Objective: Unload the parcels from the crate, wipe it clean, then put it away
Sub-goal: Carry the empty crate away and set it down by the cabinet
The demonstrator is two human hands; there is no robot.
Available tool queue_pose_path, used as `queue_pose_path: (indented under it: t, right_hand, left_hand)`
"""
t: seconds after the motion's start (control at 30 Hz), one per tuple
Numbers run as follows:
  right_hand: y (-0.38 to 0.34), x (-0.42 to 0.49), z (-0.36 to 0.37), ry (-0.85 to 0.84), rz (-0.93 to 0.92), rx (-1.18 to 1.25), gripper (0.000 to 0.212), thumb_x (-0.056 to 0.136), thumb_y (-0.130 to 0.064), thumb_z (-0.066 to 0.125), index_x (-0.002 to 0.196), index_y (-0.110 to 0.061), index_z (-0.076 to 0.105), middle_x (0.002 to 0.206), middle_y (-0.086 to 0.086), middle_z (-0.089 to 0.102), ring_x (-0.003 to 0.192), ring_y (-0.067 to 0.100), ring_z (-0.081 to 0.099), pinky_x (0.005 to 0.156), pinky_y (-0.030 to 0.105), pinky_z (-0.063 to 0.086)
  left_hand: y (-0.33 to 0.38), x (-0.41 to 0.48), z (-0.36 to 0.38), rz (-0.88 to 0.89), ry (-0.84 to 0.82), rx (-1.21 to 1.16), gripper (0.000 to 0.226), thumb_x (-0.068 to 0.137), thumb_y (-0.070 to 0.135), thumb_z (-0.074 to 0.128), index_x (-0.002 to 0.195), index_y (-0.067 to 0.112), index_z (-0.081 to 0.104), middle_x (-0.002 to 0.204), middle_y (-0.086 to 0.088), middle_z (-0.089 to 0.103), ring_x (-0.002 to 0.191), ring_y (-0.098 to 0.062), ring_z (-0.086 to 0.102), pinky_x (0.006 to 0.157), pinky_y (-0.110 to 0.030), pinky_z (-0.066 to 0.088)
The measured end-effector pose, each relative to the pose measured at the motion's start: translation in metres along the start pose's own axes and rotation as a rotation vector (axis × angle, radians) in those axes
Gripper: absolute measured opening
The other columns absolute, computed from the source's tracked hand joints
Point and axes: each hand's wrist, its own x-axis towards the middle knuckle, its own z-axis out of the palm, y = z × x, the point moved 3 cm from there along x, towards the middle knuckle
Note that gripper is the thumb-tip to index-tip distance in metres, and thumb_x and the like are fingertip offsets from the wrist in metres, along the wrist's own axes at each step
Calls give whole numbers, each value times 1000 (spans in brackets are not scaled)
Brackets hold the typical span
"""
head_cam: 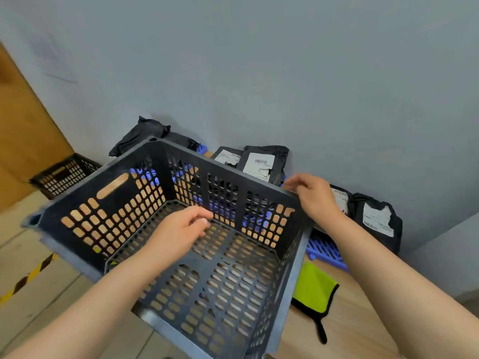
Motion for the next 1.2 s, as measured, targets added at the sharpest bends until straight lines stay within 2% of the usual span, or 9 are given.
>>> queue_pose_path:
  t: [0.13,0.3,0.43,0.53,0.6,0.77,0.87,1.0,1.2]
  right_hand:
    - [-37,12,31,-204,-136,-245,35,96,-16,45,130,-23,54,130,-3,57,109,14,55,90,31,46]
    - [-64,23,68,-358,-246,-415,50,94,-13,45,142,-27,38,145,3,42,125,22,47,100,37,42]
    - [-76,29,89,-336,-261,-457,52,94,-10,43,141,-29,37,143,7,44,108,27,56,85,36,49]
    - [-82,31,101,-299,-257,-483,56,92,-1,40,141,-28,38,137,12,45,115,32,50,89,39,47]
    - [-84,30,103,-277,-234,-481,64,88,7,37,141,-28,39,134,13,45,111,33,51,83,37,47]
    - [-101,28,103,-268,-174,-379,71,82,15,31,136,-28,46,134,16,48,93,35,57,69,40,53]
    - [-111,26,111,-281,-120,-331,67,85,14,30,138,-24,45,136,17,47,80,30,53,53,28,42]
    - [-127,22,126,-294,-75,-235,61,88,13,29,139,-19,44,138,16,45,85,24,47,53,24,36]
    - [-163,11,163,-331,-30,-161,59,88,15,30,134,-17,48,121,16,49,64,18,48,54,27,40]
  left_hand:
    - [-15,-20,-20,-42,71,56,18,95,26,49,100,42,56,96,17,65,85,1,62,77,-27,51]
    - [-34,-46,-44,-82,202,177,18,95,26,50,106,40,54,93,23,58,81,4,54,63,-20,41]
    - [-56,-67,-61,-131,359,365,20,89,30,59,108,37,62,101,19,61,108,-10,53,93,-34,41]
    - [-77,-84,-68,-262,535,525,28,88,35,60,115,33,61,128,8,56,138,-20,26,113,-43,10]
    - [-88,-91,-68,-331,580,481,34,89,33,58,122,29,57,142,4,44,144,-20,9,115,-45,1]
    - [-102,-93,-65,-311,673,128,45,87,0,48,129,17,50,152,-4,25,143,-11,-7,116,-42,2]
    - [-112,-99,-72,-229,756,5,48,85,-9,44,127,14,49,155,-3,18,142,-5,-10,116,-36,0]
    - [-128,-101,-94,-201,774,-47,50,85,-12,43,127,14,46,156,0,13,142,-4,-12,111,-29,-2]
    - [-161,-102,-149,-300,755,-50,63,85,-7,45,143,16,32,158,0,5,144,-12,-9,117,-40,2]
